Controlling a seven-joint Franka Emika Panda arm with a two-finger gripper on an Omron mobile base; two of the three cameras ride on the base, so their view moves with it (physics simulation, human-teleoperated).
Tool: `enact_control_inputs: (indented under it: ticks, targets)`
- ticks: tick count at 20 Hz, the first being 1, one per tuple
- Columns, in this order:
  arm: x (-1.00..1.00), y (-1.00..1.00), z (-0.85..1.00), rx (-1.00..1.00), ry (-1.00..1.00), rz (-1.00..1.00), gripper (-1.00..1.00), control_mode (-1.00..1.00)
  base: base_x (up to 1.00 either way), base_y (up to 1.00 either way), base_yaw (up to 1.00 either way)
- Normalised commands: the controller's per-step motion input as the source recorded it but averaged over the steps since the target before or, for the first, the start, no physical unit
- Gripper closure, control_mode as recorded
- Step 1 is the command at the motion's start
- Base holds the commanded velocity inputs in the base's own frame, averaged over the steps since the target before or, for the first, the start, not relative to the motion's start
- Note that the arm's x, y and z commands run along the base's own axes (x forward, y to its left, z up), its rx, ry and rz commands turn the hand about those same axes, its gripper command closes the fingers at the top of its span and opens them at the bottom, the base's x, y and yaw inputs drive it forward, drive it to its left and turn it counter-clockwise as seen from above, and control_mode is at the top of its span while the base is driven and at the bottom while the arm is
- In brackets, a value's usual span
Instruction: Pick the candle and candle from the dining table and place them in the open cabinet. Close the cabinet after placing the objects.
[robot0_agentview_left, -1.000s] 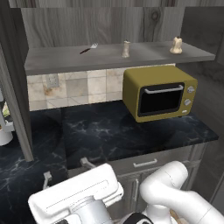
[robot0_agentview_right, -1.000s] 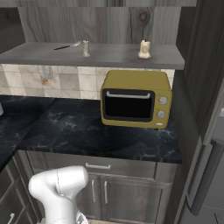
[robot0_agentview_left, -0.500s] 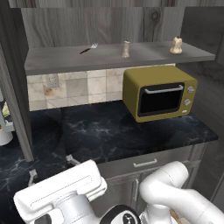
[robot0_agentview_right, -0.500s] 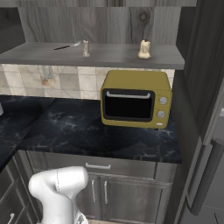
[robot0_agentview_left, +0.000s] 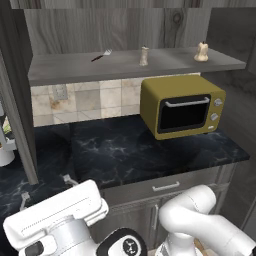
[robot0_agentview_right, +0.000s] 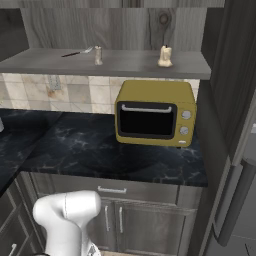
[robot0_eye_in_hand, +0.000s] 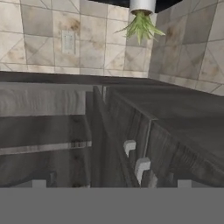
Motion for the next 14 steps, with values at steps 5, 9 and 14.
enact_control_inputs:
  ticks: [5, 9, 14]
  targets:
    - [0.26, 0.23, -0.08, -0.05, -0.06, 0.00, -1.00, -1.00, 0.00, 0.00, 0.00]
    - [0.27, 0.32, -0.02, -0.05, -0.07, -0.02, -1.00, -1.00, 0.00, 0.00, 0.00]
    - [0.13, 0.17, 0.00, -0.02, -0.09, -0.03, -1.00, -1.00, 0.00, 0.00, 0.00]
